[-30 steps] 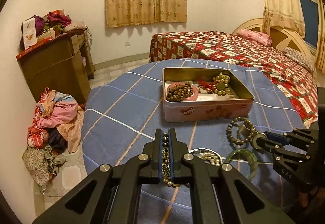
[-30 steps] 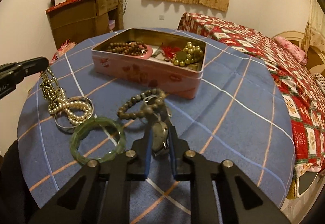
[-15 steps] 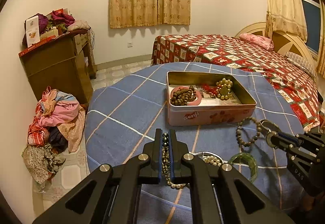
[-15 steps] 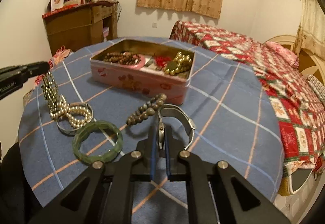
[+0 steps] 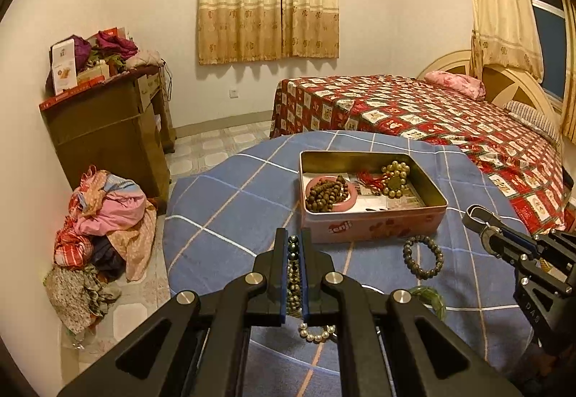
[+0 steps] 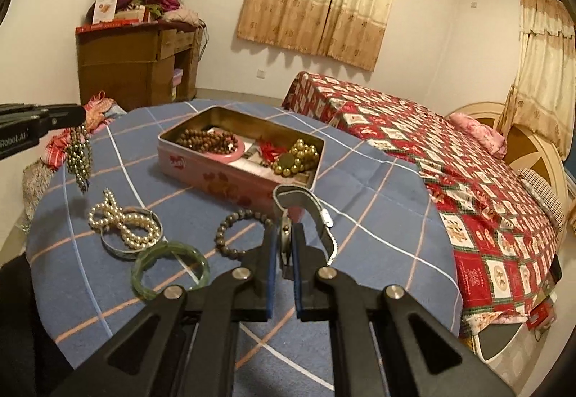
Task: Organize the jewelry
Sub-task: 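Carry the dark bead strand and silver watch with both tools over the tin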
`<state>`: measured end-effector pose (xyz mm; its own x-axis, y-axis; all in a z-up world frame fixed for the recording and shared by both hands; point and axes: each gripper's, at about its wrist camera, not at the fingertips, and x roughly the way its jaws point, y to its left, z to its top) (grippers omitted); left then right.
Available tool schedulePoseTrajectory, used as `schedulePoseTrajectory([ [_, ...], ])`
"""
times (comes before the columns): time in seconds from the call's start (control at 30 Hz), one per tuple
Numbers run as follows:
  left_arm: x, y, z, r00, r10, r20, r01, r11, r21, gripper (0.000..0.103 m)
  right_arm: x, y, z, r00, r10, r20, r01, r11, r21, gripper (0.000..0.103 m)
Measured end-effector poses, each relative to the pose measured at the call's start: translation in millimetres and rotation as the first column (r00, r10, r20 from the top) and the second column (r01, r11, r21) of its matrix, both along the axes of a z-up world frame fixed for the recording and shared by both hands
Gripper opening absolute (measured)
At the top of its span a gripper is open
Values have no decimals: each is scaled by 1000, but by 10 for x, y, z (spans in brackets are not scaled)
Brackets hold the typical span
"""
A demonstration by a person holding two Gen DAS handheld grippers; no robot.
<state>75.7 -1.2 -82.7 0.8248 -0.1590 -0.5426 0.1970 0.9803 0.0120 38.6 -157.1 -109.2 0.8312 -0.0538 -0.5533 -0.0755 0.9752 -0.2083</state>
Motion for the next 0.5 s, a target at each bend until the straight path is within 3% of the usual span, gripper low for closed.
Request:
schedulePoseTrajectory([
  [0.5,205,-313,279,996,-59,72,54,996,65,4,168,-235,148,1000,-28,14,27,997,78,9],
])
